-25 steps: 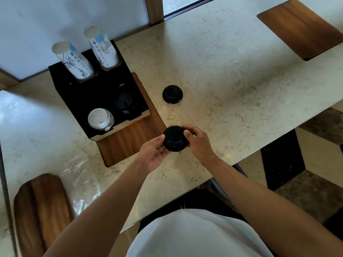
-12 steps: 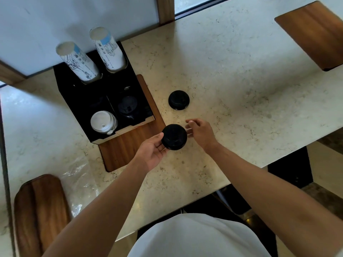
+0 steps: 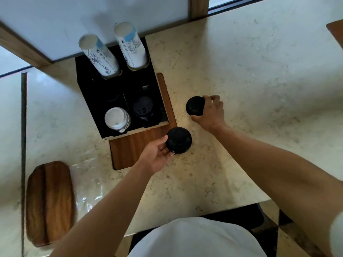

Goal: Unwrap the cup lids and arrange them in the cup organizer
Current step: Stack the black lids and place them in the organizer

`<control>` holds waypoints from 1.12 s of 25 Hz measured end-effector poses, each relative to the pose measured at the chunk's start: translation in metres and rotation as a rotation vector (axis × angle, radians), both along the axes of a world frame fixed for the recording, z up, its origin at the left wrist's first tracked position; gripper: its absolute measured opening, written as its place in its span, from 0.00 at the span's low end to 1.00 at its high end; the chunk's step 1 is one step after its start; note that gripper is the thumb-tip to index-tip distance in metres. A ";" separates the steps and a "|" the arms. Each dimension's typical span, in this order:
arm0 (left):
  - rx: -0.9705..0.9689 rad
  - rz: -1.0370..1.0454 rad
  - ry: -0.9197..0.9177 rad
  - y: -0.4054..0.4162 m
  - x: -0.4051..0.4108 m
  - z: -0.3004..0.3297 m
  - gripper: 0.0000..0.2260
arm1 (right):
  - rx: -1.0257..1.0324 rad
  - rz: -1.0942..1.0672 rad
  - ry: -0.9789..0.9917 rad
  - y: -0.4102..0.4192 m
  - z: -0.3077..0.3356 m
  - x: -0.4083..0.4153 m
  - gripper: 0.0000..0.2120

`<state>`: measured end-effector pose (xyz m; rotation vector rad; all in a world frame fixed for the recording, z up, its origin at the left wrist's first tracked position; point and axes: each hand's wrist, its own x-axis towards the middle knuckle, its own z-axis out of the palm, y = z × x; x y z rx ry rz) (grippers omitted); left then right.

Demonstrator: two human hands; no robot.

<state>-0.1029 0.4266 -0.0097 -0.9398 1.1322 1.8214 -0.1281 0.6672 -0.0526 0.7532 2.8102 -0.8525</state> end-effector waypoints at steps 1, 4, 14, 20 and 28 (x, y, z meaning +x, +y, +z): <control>0.003 0.016 -0.003 -0.002 -0.001 0.000 0.14 | 0.039 0.040 -0.024 0.000 -0.002 -0.004 0.42; -0.008 0.038 0.005 -0.005 -0.006 -0.001 0.12 | 0.028 0.041 -0.018 0.001 -0.005 -0.008 0.42; 0.021 0.053 0.037 -0.007 -0.005 0.002 0.12 | -0.327 -0.114 0.235 -0.072 0.034 0.066 0.41; 0.086 0.036 0.059 -0.017 0.010 0.008 0.13 | -0.280 -0.107 0.205 -0.125 0.047 0.097 0.41; 0.140 0.093 0.023 -0.037 0.027 0.016 0.12 | -0.360 -0.151 0.241 -0.152 0.053 0.117 0.42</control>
